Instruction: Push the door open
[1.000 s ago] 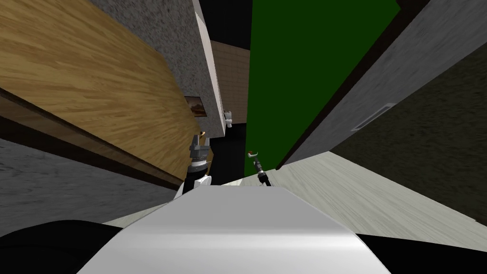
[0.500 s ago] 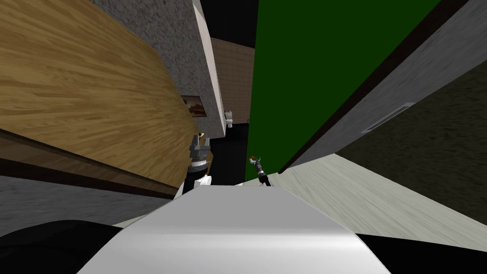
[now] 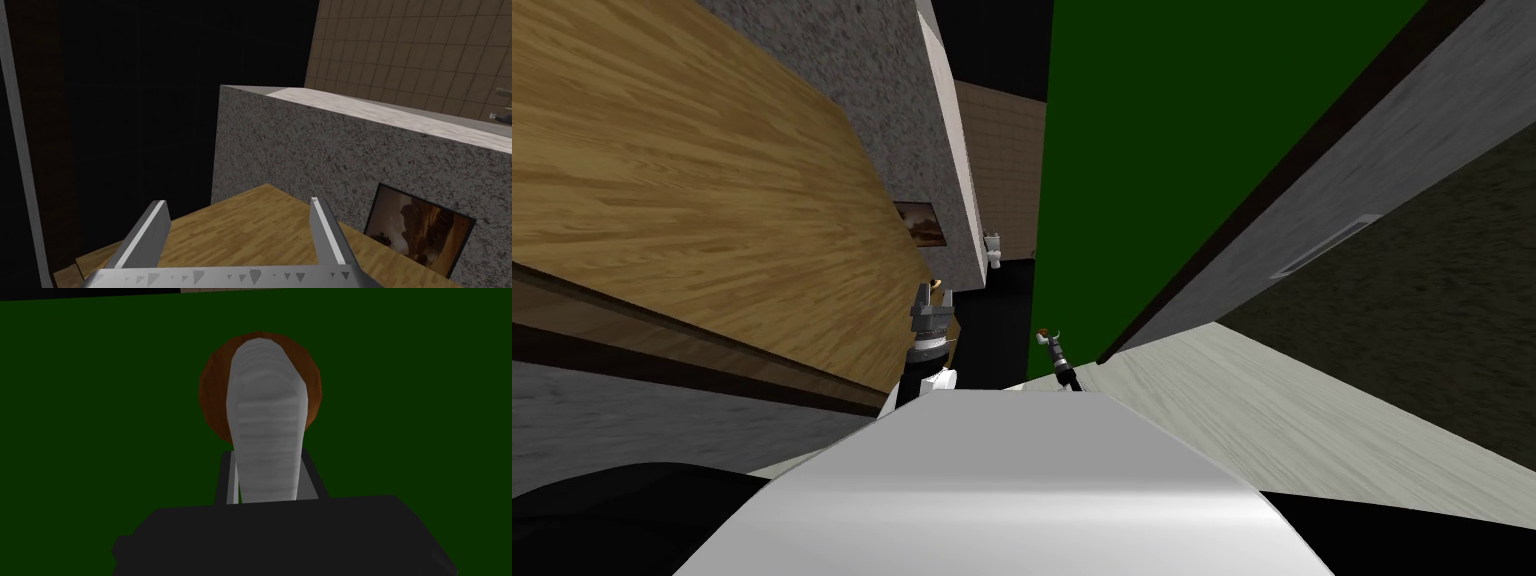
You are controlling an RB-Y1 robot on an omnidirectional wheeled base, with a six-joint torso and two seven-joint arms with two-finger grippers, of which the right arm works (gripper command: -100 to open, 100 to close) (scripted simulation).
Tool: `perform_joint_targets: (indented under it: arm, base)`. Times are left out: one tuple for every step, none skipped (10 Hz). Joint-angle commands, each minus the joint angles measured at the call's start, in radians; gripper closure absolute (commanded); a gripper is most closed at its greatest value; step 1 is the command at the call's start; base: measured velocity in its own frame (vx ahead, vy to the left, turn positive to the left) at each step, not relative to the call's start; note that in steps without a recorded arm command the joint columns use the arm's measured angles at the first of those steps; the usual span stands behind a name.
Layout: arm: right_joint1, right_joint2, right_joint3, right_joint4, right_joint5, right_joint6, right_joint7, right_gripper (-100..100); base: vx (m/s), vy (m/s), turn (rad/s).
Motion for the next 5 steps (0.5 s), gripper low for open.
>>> perform_joint_targets:
  arm:
    - [-0.001, 0.001, 0.001, -0.002, 0.0, -0.002, 0.0, 100]
    - [-0.001, 0.001, -0.012, 0.004, -0.004, 0.0, 0.004, 100]
    - [-0.003, 0.001, -0.02, 0.006, -0.007, 0.001, 0.006, 100]
    - [-0.003, 0.002, -0.025, 0.007, -0.009, 0.001, 0.008, 100]
    - [-0.005, 0.002, -0.034, 0.01, -0.012, 0.001, 0.011, 100]
  base:
    - [0.0, 0.0, 0.0]
    - [0.089, 0.046, -0.035]
    - [0.154, 0.078, -0.062]
    - [0.16, 0.052, -0.03]
    - [0.165, 0.056, -0.014]
